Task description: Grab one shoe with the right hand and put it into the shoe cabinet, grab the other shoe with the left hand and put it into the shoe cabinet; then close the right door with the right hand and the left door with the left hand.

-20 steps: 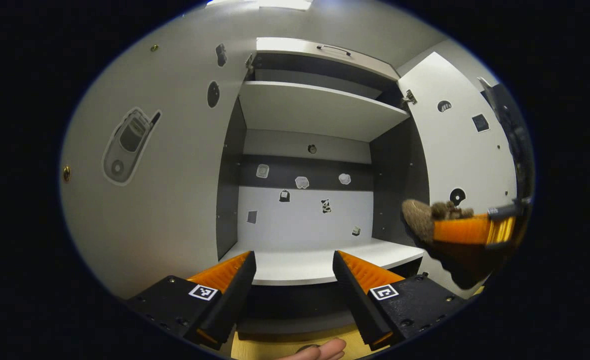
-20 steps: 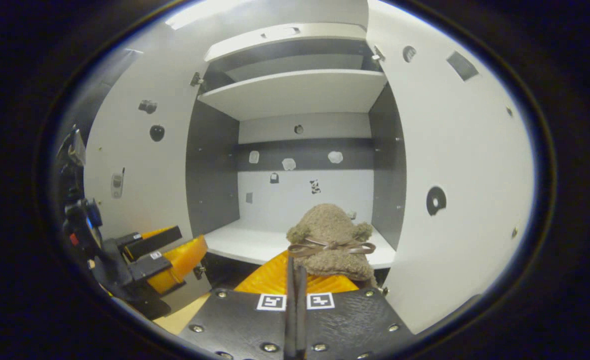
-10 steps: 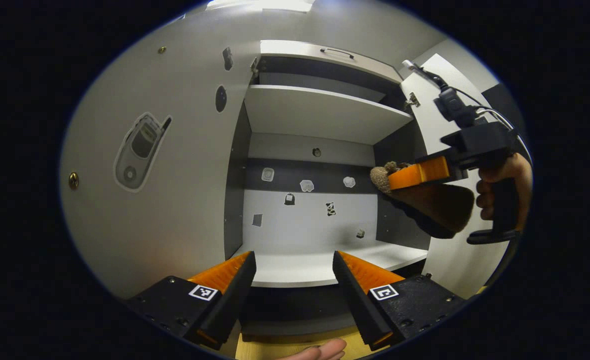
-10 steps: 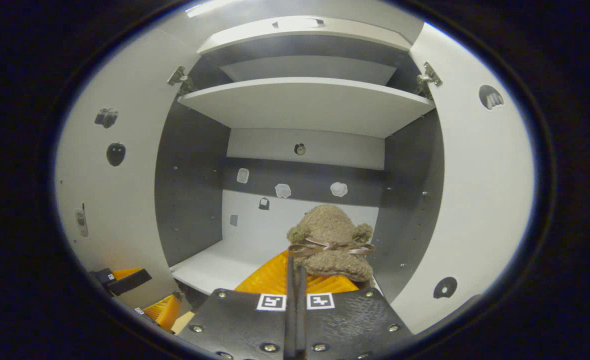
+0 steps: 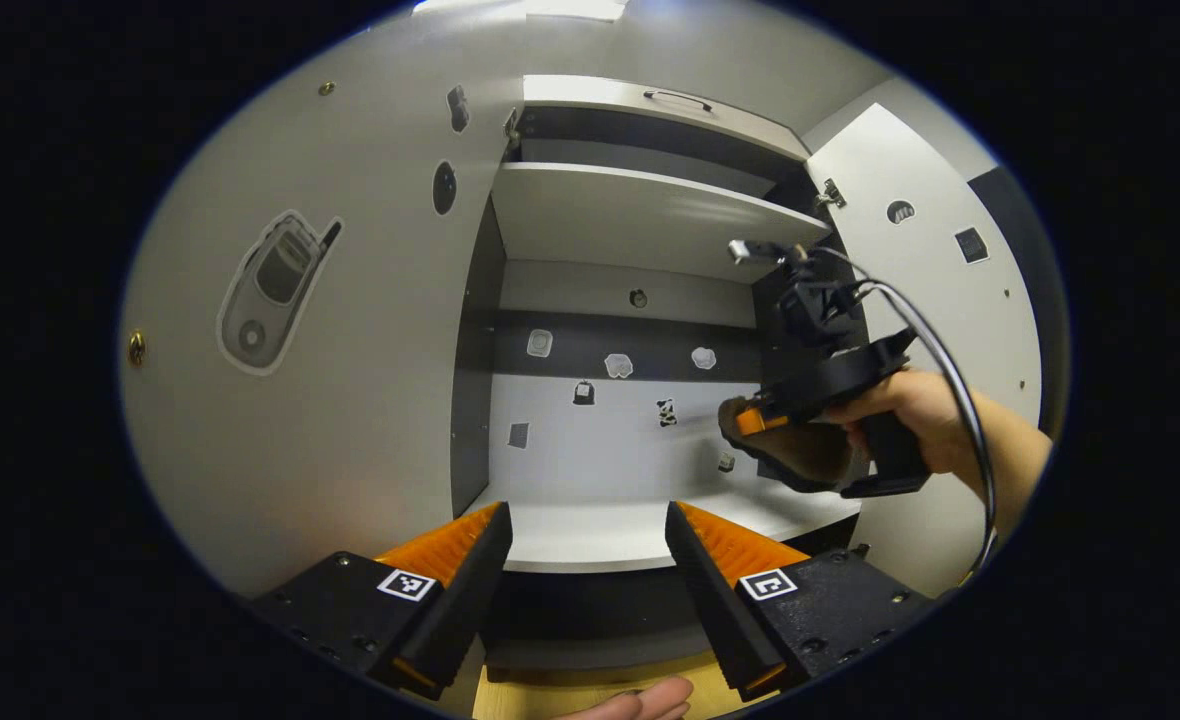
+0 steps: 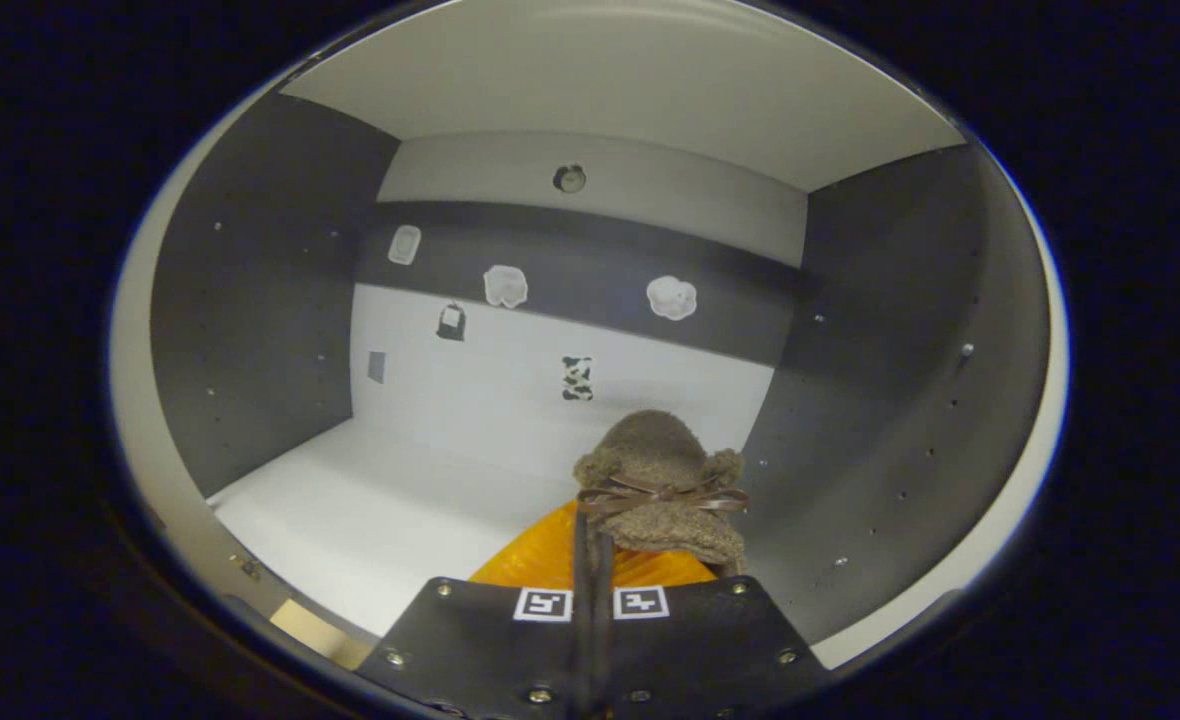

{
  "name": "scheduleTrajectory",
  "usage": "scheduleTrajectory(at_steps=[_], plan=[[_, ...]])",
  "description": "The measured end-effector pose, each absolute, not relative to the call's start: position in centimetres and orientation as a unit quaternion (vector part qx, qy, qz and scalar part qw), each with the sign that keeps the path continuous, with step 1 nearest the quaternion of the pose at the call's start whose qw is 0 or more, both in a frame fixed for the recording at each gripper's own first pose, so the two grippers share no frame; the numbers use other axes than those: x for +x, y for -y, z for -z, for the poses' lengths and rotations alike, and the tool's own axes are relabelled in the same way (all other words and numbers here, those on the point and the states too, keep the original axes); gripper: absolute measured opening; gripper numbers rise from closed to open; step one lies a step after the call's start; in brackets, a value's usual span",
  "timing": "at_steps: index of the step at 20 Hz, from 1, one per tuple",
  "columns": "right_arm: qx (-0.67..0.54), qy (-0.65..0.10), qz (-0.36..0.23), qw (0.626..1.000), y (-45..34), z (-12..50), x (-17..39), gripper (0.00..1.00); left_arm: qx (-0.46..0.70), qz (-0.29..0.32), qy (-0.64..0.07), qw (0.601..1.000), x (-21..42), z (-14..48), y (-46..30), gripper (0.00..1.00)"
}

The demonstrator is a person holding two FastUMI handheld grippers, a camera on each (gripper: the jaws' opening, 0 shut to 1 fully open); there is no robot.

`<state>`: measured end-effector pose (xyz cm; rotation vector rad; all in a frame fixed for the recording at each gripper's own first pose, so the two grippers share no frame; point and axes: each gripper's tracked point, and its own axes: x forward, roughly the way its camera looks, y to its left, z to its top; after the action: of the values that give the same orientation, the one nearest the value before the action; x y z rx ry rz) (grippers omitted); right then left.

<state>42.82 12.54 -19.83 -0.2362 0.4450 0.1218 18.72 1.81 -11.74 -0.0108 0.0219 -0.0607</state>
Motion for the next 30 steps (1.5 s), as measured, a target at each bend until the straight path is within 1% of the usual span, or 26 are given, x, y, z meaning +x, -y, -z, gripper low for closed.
scheduleTrajectory(at_steps=[3,6,9,10,12,13,16,17,18,20,21,22,23,27,28,29,30], plan=[[-0.112,-0.245,-0.058,0.961,-12.2,22.9,44.8,0.01,-0.003,0.024,-0.015,1.0,18.9,12.1,-2.0,0.94],[-0.074,-0.28,-0.069,0.955,-12.5,25.1,44.9,0.01,0.002,0.021,-0.019,1.0,19.1,12.4,-2.1,0.94],[-0.071,-0.285,-0.063,0.954,-12.5,25.9,45.3,0.0,0.004,0.014,-0.019,1.0,19.3,12.4,-2.3,0.94],[-0.069,-0.287,-0.058,0.954,-12.5,26.0,45.3,0.01,0.004,0.012,-0.019,1.0,19.4,12.5,-2.4,0.94],[-0.074,-0.29,-0.059,0.952,-12.5,26.1,45.3,0.07,0.005,0.014,-0.021,1.0,19.4,12.6,-2.3,0.95],[-0.076,-0.29,-0.061,0.952,-12.4,26.2,45.4,0.16,0.003,0.014,-0.022,1.0,19.5,12.7,-2.2,0.94],[-0.068,-0.292,-0.071,0.951,-12.9,25.2,44.2,0.62,0.003,0.012,-0.027,1.0,19.5,12.9,-2.1,0.95],[-0.067,-0.289,-0.076,0.952,-13.0,24.8,43.8,0.76,0.002,0.015,-0.027,1.0,19.5,12.9,-1.9,0.95],[-0.065,-0.288,-0.083,0.952,-13.2,24.3,43.1,0.79,0.002,0.019,-0.028,0.999,19.5,12.9,-1.7,0.95],[-0.065,-0.283,-0.092,0.953,-13.5,23.5,41.8,0.9,0.003,0.019,-0.03,0.999,19.5,13.1,-1.6,0.95],[-0.071,-0.27,-0.089,0.956,-13.2,22.4,41.2,0.95,0.004,0.016,-0.03,0.999,19.5,13.1,-1.7,0.95],[-0.079,-0.25,-0.089,0.961,-13.1,21.0,40.8,0.97,0.004,0.013,-0.029,0.999,19.4,13.0,-1.8,0.95],[-0.088,-0.23,-0.089,0.965,-13.0,19.6,40.0,0.96,0.003,0.011,-0.03,0.999,19.4,13.1,-1.8,0.95],[-0.093,-0.153,-0.09,0.98,-12.8,13.7,35.3,0.97,-0.007,0.013,-0.027,1.0,19.3,12.8,-1.4,0.95],[-0.089,-0.134,-0.093,0.983,-12.8,12.5,33.8,0.97,-0.011,0.016,-0.025,0.999,19.3,12.8,-1.1,0.97],[-0.084,-0.114,-0.096,0.985,-12.8,11.3,32.2,0.97,-0.015,0.017,-0.026,0.999,19.1,12.7,-0.8,0.95],[-0.081,-0.098,-0.103,0.986,-12.9,10.5,30.5,0.97,-0.017,0.02,-0.027,0.999,18.9,12.8,-0.5,0.95]])
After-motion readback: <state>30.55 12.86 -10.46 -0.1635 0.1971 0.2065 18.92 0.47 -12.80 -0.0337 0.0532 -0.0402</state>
